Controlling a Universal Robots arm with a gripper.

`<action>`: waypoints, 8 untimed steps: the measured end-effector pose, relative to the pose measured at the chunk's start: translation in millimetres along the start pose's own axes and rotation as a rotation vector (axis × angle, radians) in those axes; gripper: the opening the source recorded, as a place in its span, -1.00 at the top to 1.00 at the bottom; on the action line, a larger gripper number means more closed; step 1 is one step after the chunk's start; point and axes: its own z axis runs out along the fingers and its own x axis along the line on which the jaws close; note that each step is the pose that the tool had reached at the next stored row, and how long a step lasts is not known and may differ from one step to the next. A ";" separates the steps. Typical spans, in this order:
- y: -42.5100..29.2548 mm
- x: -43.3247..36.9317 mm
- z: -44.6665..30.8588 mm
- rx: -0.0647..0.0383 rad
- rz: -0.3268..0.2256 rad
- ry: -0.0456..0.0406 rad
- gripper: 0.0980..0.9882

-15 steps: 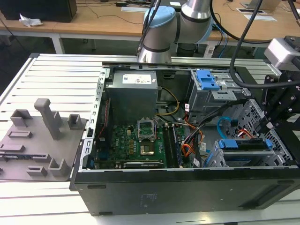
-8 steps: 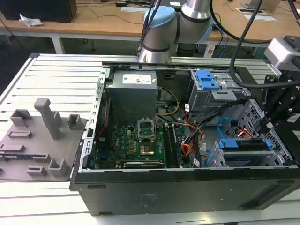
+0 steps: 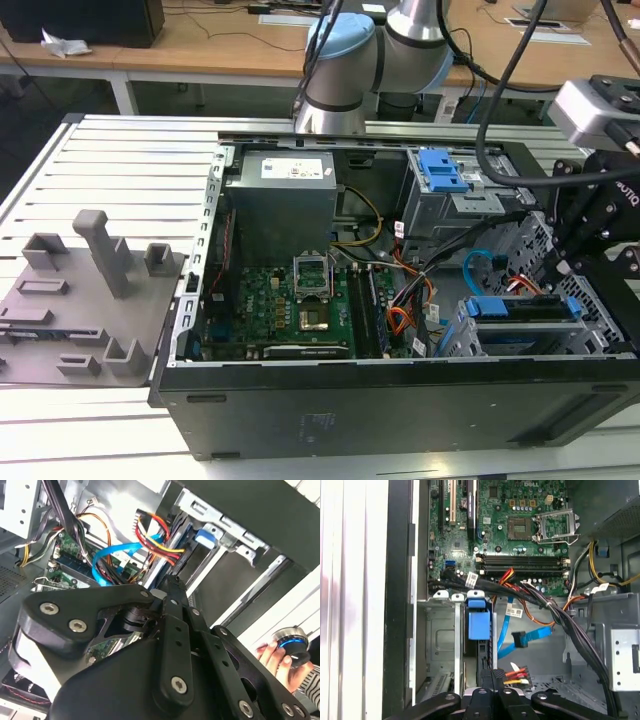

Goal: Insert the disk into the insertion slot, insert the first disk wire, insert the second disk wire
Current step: 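Insert the first disk wire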

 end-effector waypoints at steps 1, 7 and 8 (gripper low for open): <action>3.2 0.1 0.3 0.000 0.000 -0.0001 0.98; 25.3 0.5 2.3 0.000 0.000 0.0000 0.98; 25.3 0.5 2.3 0.000 0.000 -0.0001 0.98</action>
